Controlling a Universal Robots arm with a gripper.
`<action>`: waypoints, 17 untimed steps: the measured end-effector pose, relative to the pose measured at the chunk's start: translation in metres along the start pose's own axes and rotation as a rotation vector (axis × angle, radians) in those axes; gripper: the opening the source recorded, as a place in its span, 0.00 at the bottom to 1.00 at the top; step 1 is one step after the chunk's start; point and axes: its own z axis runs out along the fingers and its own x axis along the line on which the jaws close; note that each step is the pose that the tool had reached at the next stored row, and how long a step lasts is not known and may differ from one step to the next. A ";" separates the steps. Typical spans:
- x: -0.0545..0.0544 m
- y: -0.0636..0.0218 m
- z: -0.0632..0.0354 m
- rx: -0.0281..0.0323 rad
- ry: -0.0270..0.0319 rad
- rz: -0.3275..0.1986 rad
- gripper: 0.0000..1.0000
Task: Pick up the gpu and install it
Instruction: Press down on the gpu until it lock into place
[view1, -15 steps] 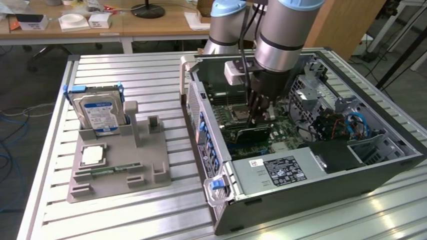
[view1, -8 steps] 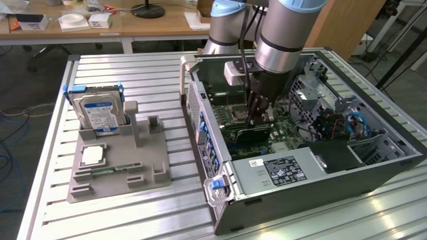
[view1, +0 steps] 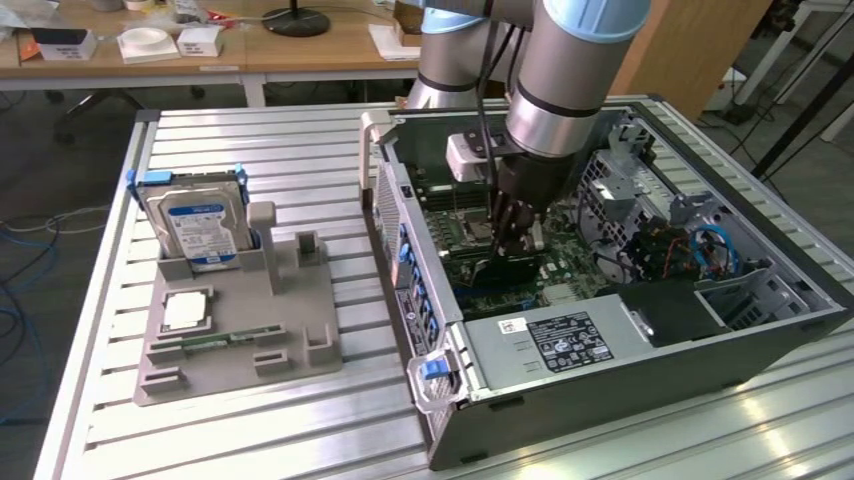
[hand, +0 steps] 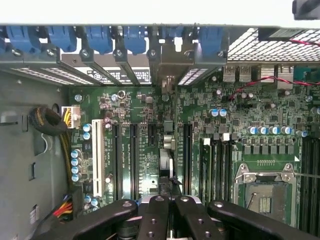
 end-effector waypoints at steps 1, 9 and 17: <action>0.000 0.0000 0.0000 0.0000 0.0000 0.000 0.11; 0.000 0.0000 0.0031 -0.0001 0.0003 0.000 0.11; 0.000 0.0006 -0.0061 0.0005 -0.0002 0.001 0.11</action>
